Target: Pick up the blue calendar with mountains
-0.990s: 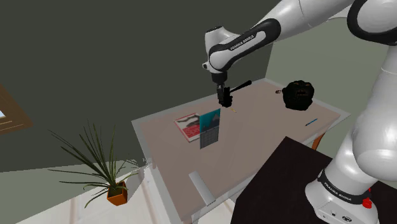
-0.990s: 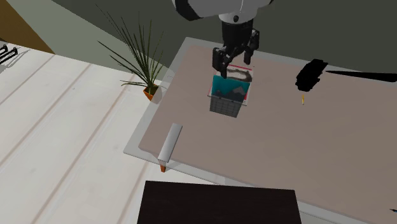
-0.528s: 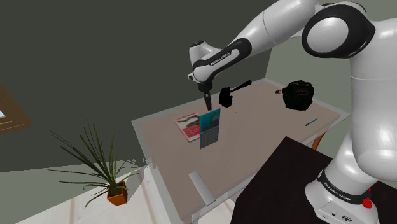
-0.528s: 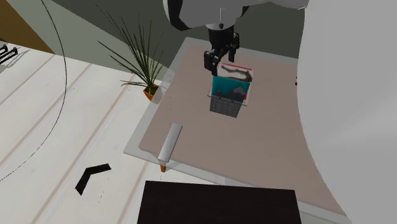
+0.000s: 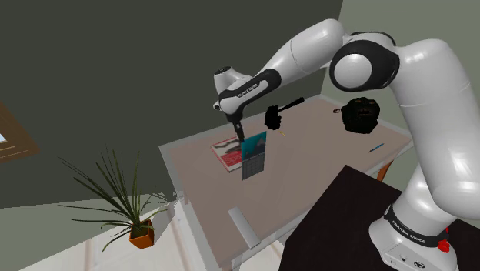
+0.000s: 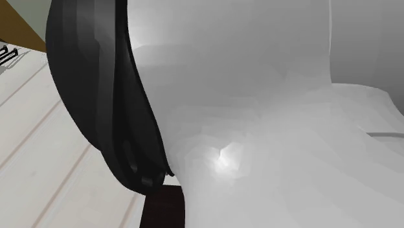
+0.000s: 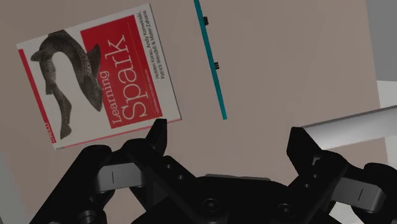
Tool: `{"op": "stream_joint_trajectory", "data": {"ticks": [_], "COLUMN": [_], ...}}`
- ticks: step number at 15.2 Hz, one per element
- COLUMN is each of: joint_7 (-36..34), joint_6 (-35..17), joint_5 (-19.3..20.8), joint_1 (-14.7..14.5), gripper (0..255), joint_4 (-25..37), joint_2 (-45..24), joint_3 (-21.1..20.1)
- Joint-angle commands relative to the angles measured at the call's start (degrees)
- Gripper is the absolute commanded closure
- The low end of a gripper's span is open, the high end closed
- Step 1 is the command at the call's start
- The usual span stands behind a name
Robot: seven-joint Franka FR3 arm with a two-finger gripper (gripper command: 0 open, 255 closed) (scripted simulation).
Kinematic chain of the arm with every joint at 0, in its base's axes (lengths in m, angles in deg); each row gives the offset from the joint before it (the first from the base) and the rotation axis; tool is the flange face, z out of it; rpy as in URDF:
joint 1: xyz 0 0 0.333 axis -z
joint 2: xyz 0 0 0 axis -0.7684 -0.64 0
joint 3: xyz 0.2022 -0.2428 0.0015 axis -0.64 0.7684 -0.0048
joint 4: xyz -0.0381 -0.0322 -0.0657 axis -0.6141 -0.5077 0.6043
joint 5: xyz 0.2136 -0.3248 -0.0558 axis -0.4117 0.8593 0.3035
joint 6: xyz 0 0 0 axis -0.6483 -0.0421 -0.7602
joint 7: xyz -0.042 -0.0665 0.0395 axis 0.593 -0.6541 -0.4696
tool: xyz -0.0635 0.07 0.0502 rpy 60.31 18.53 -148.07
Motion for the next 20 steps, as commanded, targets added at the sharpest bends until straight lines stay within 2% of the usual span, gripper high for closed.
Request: {"op": "stream_joint_trajectory", "data": {"ticks": [1,7,8,16,20], "joint_7": [0.1,-0.3,-0.3,-0.3,0.0], "joint_6": [-0.8,-3.1,-3.2,-3.2,-1.6], "joint_5": [0.1,0.2,0.3,0.3,0.2], "joint_1": [0.0,0.0,0.0,0.0,0.0], "gripper": [0,0,255,255,255], "joint_4": [0.3,0.2,0.0,0.0,0.2], "joint_2": [-1.1,-3.3,-3.2,-3.2,-1.9], "joint_3": [0.0,0.0,0.0,0.0,0.0]}}
